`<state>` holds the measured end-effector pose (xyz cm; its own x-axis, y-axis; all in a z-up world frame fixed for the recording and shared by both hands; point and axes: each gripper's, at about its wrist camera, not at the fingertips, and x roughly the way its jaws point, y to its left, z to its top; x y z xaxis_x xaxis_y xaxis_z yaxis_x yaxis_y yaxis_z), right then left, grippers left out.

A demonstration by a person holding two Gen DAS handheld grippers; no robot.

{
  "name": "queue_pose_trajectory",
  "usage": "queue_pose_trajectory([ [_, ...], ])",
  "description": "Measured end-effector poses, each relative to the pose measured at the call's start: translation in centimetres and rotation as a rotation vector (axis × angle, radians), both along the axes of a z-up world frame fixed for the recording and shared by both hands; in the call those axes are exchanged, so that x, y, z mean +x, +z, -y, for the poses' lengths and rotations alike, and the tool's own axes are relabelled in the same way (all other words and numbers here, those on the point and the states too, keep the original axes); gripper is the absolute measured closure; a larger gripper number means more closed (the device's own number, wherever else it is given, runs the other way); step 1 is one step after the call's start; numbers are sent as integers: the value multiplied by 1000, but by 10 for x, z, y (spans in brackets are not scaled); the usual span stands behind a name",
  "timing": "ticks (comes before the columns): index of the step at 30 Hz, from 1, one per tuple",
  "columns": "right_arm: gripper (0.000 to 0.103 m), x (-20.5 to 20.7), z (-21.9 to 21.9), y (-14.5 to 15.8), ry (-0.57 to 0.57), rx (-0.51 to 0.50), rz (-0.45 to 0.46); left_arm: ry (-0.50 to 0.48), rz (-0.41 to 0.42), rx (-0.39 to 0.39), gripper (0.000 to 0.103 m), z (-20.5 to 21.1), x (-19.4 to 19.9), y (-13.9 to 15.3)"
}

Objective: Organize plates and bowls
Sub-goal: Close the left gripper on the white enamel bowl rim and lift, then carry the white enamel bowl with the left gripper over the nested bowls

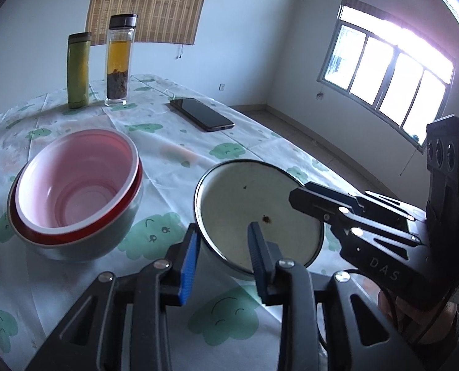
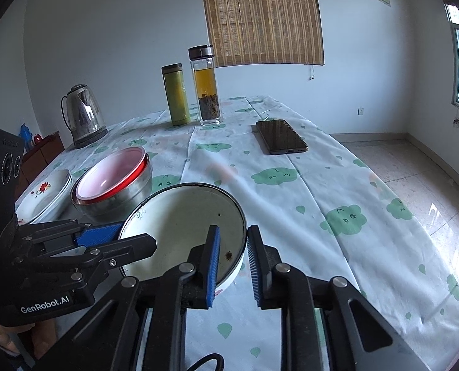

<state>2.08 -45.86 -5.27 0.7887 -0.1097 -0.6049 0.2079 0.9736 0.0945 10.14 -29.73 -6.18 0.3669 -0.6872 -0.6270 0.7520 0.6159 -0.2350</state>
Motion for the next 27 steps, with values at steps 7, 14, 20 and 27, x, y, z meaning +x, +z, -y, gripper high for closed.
queue_pose_trajectory([
  [7, 83, 3, -5, 16, 16, 1, 29, 24, 34, -33, 73, -11, 0, 15],
  [14, 83, 9, -18, 32, 51, -11, 62, 74, 48, -80, 73, -27, 9, 27],
  [20, 83, 17, -30, 46, 79, -25, 88, 117, 63, -114, 73, -40, 17, 35],
  [27, 83, 30, -41, 56, 111, -23, 109, 165, 69, -149, 73, -56, 28, 42],
])
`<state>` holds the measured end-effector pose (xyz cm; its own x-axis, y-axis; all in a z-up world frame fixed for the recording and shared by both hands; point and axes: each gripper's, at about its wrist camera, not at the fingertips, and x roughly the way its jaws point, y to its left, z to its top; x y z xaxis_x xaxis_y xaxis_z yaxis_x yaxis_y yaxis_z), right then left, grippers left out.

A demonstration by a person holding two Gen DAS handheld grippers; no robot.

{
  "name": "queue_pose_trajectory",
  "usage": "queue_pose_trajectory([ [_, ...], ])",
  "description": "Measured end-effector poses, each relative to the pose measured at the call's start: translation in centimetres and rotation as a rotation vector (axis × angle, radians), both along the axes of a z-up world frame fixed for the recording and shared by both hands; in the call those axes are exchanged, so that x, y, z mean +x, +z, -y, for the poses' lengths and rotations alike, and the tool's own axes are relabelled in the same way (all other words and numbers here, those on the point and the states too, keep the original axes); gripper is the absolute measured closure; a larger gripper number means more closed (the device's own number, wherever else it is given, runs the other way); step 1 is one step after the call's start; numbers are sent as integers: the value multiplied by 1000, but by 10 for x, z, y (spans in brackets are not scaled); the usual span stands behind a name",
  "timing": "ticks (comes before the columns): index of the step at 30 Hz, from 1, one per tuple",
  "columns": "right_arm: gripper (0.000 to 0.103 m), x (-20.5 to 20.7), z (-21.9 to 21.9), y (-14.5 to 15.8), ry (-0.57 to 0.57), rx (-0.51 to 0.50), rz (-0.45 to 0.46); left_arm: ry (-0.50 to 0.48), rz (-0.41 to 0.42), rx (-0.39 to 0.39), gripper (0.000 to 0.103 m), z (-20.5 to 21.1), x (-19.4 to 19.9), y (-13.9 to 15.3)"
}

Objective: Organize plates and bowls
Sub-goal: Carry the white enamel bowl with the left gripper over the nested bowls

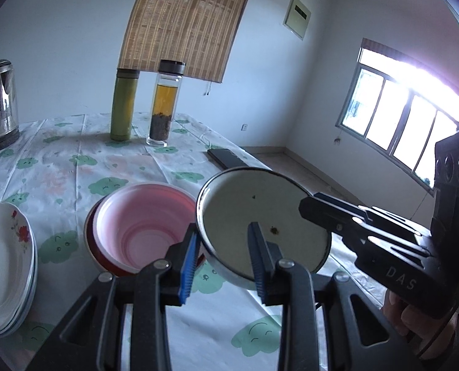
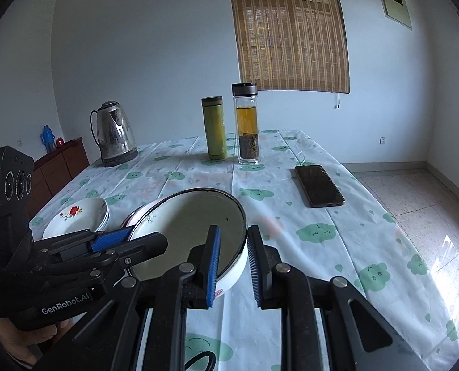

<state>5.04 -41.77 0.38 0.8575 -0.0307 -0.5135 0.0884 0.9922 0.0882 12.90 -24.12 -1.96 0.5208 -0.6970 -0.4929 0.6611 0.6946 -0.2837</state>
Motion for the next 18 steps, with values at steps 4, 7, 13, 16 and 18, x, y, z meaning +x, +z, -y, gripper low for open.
queue_pose_trajectory([
  [4, 83, 9, -8, 8, 23, -3, 19, 29, 9, -13, 73, -10, 7, 5],
  [7, 83, 16, -14, 13, 43, -6, 29, 47, 0, -26, 73, -17, 12, 7],
  [13, 83, 30, -25, 20, 70, -11, 45, 91, -3, -47, 74, -29, 23, 11],
  [16, 83, 37, -30, 21, 85, -9, 45, 114, -7, -58, 74, -37, 29, 12],
  [18, 83, 42, -34, 19, 94, -10, 42, 130, -4, -60, 74, -41, 32, 13],
])
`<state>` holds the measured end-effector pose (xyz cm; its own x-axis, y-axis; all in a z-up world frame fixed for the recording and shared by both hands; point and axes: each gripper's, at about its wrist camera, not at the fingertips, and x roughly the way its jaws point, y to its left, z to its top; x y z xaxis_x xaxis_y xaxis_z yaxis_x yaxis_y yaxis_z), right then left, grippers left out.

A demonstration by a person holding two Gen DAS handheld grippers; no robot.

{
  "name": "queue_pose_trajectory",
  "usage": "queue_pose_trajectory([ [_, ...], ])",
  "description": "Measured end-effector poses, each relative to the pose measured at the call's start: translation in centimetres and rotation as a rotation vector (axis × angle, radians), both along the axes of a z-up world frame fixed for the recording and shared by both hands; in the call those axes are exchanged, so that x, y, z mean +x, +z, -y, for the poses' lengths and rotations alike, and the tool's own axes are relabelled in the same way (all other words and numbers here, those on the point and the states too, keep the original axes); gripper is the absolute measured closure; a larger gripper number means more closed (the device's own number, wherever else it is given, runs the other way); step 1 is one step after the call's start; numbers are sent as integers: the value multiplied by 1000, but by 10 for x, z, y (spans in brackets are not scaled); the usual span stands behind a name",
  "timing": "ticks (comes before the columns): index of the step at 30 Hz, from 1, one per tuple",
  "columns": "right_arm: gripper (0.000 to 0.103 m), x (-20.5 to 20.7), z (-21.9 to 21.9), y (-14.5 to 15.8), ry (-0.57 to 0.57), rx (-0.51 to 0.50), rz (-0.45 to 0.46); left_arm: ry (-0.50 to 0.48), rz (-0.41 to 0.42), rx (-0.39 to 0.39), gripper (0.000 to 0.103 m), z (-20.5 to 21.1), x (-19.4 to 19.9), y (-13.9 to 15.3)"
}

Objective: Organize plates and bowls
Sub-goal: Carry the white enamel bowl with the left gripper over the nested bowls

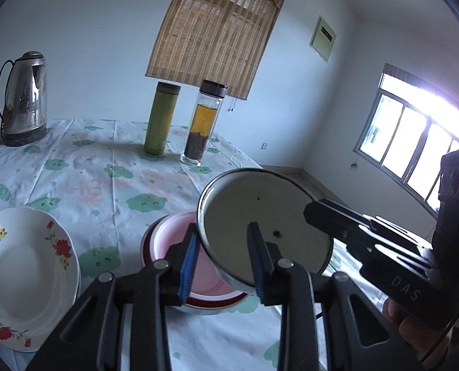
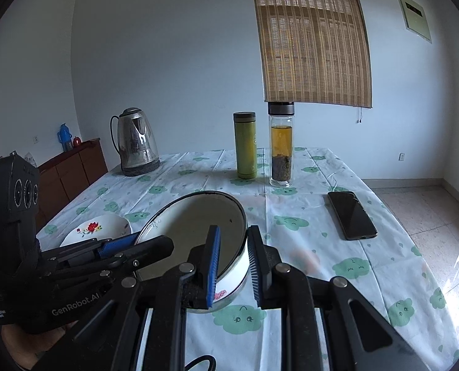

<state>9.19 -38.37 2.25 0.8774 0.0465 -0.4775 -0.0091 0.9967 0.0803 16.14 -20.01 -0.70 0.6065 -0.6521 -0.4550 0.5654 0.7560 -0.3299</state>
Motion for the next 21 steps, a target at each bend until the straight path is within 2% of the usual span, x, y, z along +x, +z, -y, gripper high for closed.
queue_pose_trajectory([
  [21, 83, 33, -6, -26, 25, 27, -55, 59, -37, 36, 75, -4, 20, -16],
])
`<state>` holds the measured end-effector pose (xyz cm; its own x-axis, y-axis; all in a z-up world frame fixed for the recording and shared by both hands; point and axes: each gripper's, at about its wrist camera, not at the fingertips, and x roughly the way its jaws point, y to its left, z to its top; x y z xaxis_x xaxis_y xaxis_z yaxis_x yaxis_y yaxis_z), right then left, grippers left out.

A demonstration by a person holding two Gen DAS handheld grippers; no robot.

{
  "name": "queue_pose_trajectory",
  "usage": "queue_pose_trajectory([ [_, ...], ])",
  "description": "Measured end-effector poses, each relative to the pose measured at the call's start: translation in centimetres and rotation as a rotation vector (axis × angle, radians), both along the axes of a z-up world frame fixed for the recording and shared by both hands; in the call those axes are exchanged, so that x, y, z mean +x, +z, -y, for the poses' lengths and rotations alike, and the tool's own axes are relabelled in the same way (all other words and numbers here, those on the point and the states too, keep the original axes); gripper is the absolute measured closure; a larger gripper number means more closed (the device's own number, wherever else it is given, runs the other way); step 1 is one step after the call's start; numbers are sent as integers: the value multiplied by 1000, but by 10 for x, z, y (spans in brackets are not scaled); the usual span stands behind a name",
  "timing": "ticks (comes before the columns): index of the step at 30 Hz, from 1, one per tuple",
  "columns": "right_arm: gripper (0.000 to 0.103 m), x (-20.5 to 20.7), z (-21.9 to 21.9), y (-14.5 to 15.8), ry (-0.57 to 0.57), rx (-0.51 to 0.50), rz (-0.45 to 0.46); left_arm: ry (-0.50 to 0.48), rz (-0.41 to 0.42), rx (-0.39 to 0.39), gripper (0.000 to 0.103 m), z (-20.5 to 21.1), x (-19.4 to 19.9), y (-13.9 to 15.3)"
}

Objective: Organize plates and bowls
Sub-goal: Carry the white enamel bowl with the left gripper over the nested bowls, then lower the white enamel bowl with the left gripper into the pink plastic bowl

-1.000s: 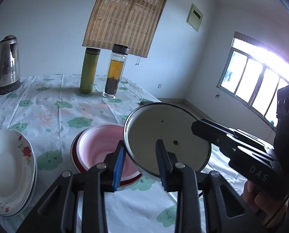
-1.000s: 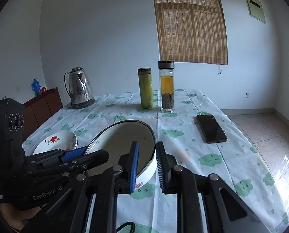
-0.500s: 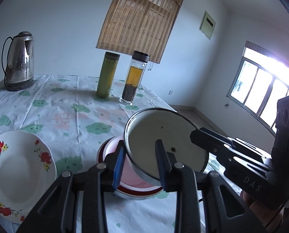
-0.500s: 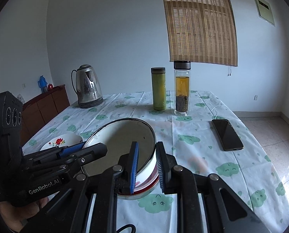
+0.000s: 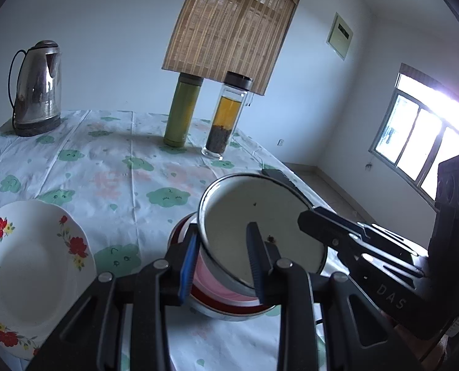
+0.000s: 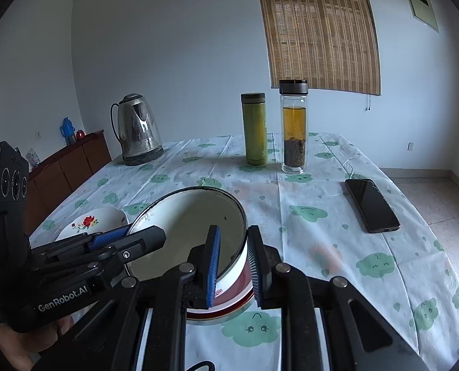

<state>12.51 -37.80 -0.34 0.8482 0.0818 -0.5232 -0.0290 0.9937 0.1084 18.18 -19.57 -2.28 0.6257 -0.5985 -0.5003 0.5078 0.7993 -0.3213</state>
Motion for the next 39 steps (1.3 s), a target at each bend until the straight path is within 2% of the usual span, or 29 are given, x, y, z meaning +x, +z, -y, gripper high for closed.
queue_pose_trajectory([
  [39, 83, 19, 2, -27, -13, 1, -66, 12, -44, 42, 75, 5, 16, -15],
])
